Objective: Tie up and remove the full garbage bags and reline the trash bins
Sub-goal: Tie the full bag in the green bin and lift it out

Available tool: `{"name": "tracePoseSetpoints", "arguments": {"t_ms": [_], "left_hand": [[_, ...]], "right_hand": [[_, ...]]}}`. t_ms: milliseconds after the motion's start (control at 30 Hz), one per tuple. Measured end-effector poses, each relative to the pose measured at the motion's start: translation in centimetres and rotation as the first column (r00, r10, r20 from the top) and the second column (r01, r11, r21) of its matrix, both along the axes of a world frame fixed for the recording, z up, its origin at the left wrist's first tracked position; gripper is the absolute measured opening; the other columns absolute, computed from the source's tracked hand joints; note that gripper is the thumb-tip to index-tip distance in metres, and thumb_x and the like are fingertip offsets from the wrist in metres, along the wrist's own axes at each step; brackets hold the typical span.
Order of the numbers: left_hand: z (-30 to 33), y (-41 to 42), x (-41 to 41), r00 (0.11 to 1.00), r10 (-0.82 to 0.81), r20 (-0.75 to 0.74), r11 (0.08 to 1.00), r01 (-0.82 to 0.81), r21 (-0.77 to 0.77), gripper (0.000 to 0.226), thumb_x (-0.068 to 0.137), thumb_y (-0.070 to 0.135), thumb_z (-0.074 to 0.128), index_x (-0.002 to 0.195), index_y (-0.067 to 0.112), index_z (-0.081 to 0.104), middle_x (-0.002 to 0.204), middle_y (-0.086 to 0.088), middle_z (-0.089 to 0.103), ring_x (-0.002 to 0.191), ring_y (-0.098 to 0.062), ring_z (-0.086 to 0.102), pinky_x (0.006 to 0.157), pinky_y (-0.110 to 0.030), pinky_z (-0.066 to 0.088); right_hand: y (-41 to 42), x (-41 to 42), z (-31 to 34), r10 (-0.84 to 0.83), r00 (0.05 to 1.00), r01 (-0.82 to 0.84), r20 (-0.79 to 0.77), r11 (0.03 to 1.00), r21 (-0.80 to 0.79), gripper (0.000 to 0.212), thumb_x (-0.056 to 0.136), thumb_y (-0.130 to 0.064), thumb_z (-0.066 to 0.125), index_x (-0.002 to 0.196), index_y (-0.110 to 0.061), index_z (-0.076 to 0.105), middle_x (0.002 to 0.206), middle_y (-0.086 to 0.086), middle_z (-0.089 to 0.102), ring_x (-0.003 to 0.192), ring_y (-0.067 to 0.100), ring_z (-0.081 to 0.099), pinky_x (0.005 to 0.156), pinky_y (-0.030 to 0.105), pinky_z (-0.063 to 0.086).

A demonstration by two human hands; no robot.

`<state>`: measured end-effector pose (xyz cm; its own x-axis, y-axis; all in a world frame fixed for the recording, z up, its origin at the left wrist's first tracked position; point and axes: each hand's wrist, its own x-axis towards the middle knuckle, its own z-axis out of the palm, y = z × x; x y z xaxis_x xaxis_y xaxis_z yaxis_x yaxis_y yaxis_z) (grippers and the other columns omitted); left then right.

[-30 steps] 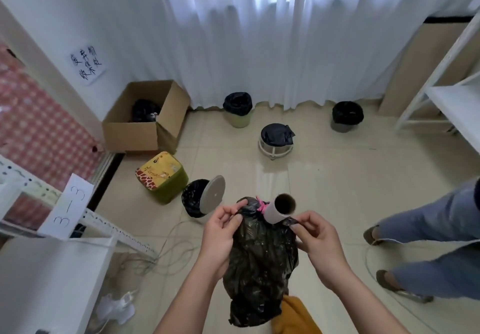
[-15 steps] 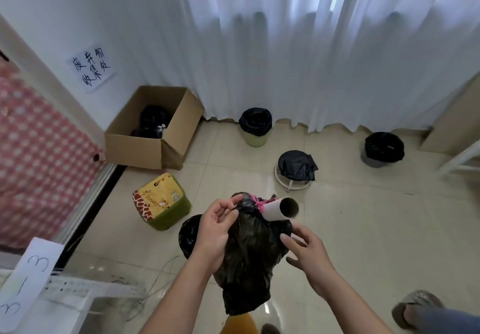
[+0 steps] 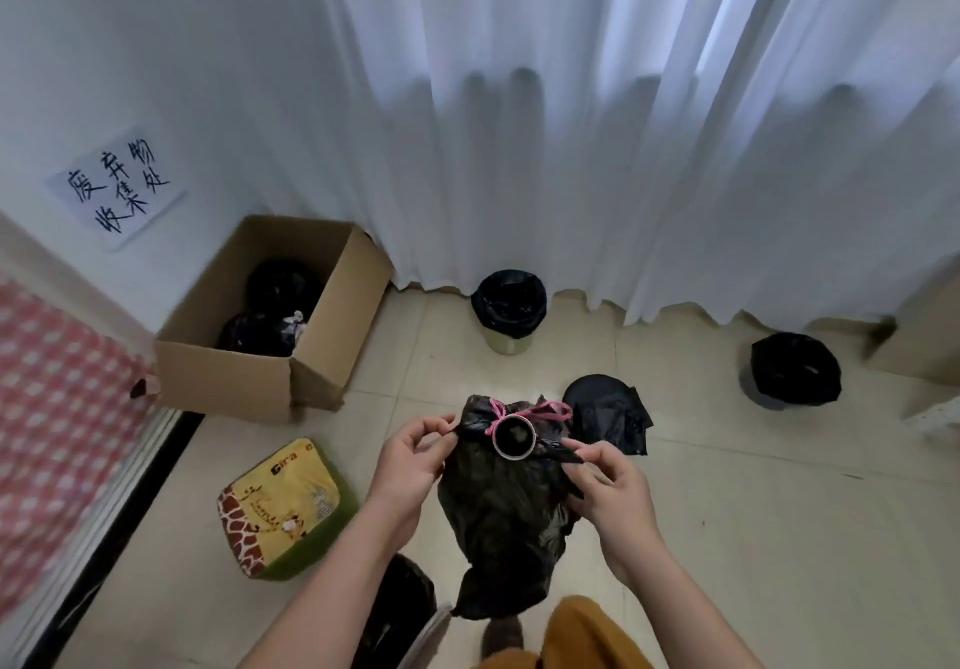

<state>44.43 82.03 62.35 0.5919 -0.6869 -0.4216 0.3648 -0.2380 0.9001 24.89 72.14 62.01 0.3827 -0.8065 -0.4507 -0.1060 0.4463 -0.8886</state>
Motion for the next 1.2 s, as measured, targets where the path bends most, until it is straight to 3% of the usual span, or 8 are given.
{"name": "tracePoseSetpoints", "arguments": {"t_ms": [133, 267, 367, 500, 633, 833, 1033, 1200], "left_hand": [[1.0, -5.9, 5.4, 0.999, -0.006, -0.039, 0.999, 0.004, -0.044, 0.029, 0.092, 0.001, 0.059, 0.068, 0.017, 0.061, 0.114, 0.001, 0.069, 0.094, -0.012, 0.070, 0.075, -0.034, 0.053], [1.1, -11.0, 11.2, 0.999, 0.046, -0.024, 0.998, -0.047, -0.042, 0.031, 0.091, 0.004, 0.061, 0.065, 0.020, 0.064, 0.111, 0.005, 0.071, 0.100, -0.013, 0.066, 0.070, -0.030, 0.052], [0.5, -14.5, 16.3, 0.993, 0.114, -0.025, 0.993, -0.115, -0.040, 0.022, 0.091, 0.003, 0.060, 0.072, 0.014, 0.062, 0.109, 0.005, 0.071, 0.093, -0.010, 0.069, 0.066, -0.029, 0.054], [0.3, -18.6, 22.2, 0.964, 0.267, -0.011, 0.964, -0.267, -0.011, 0.021, 0.092, 0.000, 0.059, 0.074, 0.011, 0.059, 0.113, 0.002, 0.070, 0.098, -0.015, 0.065, 0.072, -0.032, 0.052], [1.0, -20.2, 26.9, 0.909, 0.415, 0.040, 0.908, -0.417, 0.040, 0.025, 0.090, -0.002, 0.060, 0.070, 0.013, 0.062, 0.112, 0.006, 0.069, 0.103, -0.012, 0.064, 0.073, -0.024, 0.053], [0.4, -19.2, 35.3, 0.808, 0.590, 0.013, 0.800, -0.586, 0.127, 0.013, 0.091, 0.004, 0.061, 0.079, 0.008, 0.064, 0.118, 0.006, 0.067, 0.106, -0.019, 0.063, 0.091, -0.043, 0.054], [-1.4, -19.8, 47.3, 0.767, 0.641, -0.033, 0.763, -0.633, 0.131, 0.008, 0.092, 0.001, 0.059, 0.084, 0.003, 0.061, 0.118, 0.001, 0.067, 0.108, -0.023, 0.063, 0.088, -0.041, 0.055], [-1.4, -21.2, 57.7, 0.773, 0.632, -0.057, 0.771, -0.619, 0.151, 0.009, 0.092, -0.002, 0.057, 0.084, 0.000, 0.059, 0.122, -0.005, 0.065, 0.113, -0.027, 0.060, 0.102, -0.051, 0.045]], "right_hand": [[-6.5, 5.5, 1.0, 0.028, 0.999, -0.027, 0.019, 0.998, -0.060, 0.025, 0.089, 0.004, 0.061, 0.070, -0.012, 0.056, 0.111, -0.006, 0.072, 0.102, 0.020, 0.068, 0.081, 0.040, 0.056], [-13.1, 11.9, 0.7, 0.114, 0.993, -0.111, 0.040, 0.991, -0.078, 0.020, 0.091, 0.002, 0.059, 0.075, -0.011, 0.057, 0.112, -0.004, 0.072, 0.101, 0.021, 0.069, 0.084, 0.044, 0.057], [-17.7, 17.6, 0.1, 0.198, 0.980, -0.195, 0.035, 0.977, -0.083, 0.030, 0.092, 0.000, 0.060, 0.068, -0.020, 0.059, 0.112, -0.008, 0.072, 0.101, 0.018, 0.069, 0.076, 0.034, 0.057], [-23.8, 25.3, -0.4, 0.341, 0.940, -0.338, 0.017, 0.937, -0.082, 0.036, 0.092, 0.001, 0.060, 0.064, -0.022, 0.058, 0.111, -0.007, 0.072, 0.103, 0.020, 0.067, 0.075, 0.035, 0.057], [-28.3, 33.3, -0.1, 0.463, 0.886, -0.462, 0.002, 0.884, -0.076, 0.032, 0.091, 0.003, 0.060, 0.067, -0.018, 0.058, 0.109, -0.003, 0.073, 0.103, 0.023, 0.068, 0.084, 0.046, 0.058], [-30.1, 46.6, -0.5, 0.640, 0.768, -0.639, 0.000, 0.767, -0.053, 0.038, 0.091, 0.004, 0.059, 0.064, -0.023, 0.061, 0.107, -0.003, 0.074, 0.106, 0.022, 0.067, 0.090, 0.047, 0.055], [-30.4, 59.0, -2.4, 0.669, 0.743, -0.669, 0.006, 0.743, 0.004, 0.038, 0.092, 0.005, 0.057, 0.064, -0.020, 0.058, 0.106, -0.002, 0.074, 0.099, 0.018, 0.070, 0.078, 0.036, 0.056], [-30.9, 68.5, -2.7, 0.630, 0.776, -0.630, -0.019, 0.777, 0.021, 0.025, 0.091, 0.005, 0.058, 0.073, -0.012, 0.057, 0.106, -0.002, 0.074, 0.101, 0.020, 0.069, 0.093, 0.049, 0.054]]}}
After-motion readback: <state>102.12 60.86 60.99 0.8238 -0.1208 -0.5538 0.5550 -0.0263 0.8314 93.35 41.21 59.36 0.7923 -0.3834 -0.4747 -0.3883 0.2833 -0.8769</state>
